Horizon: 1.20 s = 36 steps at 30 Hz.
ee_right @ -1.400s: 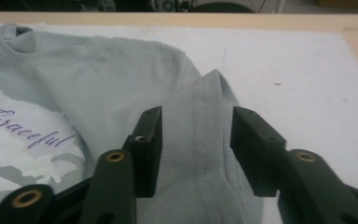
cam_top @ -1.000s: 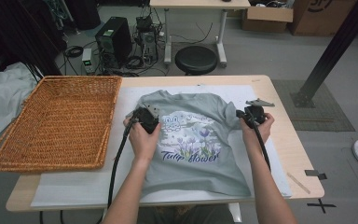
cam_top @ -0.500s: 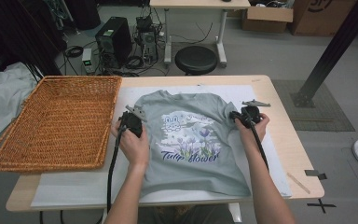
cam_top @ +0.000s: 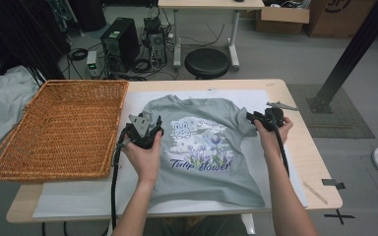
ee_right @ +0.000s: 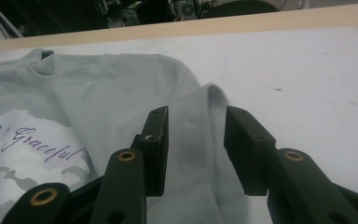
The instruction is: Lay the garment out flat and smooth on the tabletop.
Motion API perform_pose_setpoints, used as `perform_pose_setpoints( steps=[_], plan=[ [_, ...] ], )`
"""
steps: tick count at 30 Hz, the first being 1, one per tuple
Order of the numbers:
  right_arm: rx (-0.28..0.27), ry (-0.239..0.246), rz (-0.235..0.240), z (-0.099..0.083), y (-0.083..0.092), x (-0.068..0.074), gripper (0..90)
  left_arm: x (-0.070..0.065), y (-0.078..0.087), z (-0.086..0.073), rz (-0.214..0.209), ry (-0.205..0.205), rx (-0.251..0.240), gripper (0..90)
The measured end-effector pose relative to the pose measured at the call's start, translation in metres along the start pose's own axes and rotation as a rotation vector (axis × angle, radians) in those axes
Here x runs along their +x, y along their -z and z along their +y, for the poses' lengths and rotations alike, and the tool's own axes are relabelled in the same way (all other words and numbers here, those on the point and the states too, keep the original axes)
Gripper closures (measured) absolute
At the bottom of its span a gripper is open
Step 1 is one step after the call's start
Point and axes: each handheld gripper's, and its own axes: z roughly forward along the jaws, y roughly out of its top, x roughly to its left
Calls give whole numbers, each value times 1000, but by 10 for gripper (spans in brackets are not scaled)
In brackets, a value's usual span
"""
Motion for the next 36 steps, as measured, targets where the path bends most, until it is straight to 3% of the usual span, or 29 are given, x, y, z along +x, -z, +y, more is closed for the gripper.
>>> perform_pose_setpoints(
  steps=[1, 4, 7, 9, 12, 15, 18, 22, 23, 25, 27, 28, 29, 30, 31, 32, 33, 34, 35, 36],
  plan=[
    [17, 20, -22, -1, -10, 4, 617, 0, 0, -1, -10, 10, -4, 331],
    [20, 14, -14, -4, -19, 5, 640, 1, 0, -2, -27, 35, -10, 311],
    [95, 32, -34, -8, -30, 6, 881, 1, -2, -4, -34, 31, -5, 311],
    [105, 29, -46, -8, -27, 6, 900, 2, -3, -6, -32, 26, 9, 310],
    [116, 49, -83, -6, -20, 5, 900, 4, -4, -8, -30, 30, 20, 310],
    [111, 27, -135, -3, -5, -1, 900, 3, -3, -11, -34, 37, 19, 311],
    [121, -1, -216, -3, 17, -11, 900, 2, -3, -14, -28, 33, 38, 309],
    [132, -11, -257, -5, 28, -15, 900, 5, -3, -19, -7, 50, 53, 310],
    [141, -25, -266, -7, 32, -16, 878, 6, -4, -21, -12, 58, 68, 310],
    [129, -35, -293, -7, 35, -15, 733, 6, -5, -21, -10, 54, 67, 309],
    [109, -43, -301, -5, 38, -15, 739, 7, -6, -21, -11, 61, 62, 309],
    [54, -32, -271, 1, 39, -10, 717, 7, -8, -20, -12, 74, 55, 310],
    [54, -32, -271, 1, 39, -10, 717, 8, -10, -19, -16, 88, 48, 310],
    [25, -17, -220, 5, 36, -7, 706, 8, -13, -18, -20, 103, 38, 310],
    [-7, 44, -153, 14, 27, 4, 679, 8, -19, -16, -33, 103, 38, 302],
    [-7, 44, -153, 14, 27, 4, 679, 8, -19, -16, -33, 103, 38, 300],
    [-36, 86, -90, 23, 15, 15, 669, 7, -23, -14, -41, 99, 33, 294],
    [-38, 104, -61, 28, 8, 19, 662, 7, -26, -12, -47, 103, 25, 287],
    [-38, 104, -61, 28, 8, 19, 662, 7, -29, -11, -51, 107, 27, 287],
    [-3, 144, -41, 36, -11, 25, 648, 6, -37, -7, -49, 94, 36, 282]
  ],
)
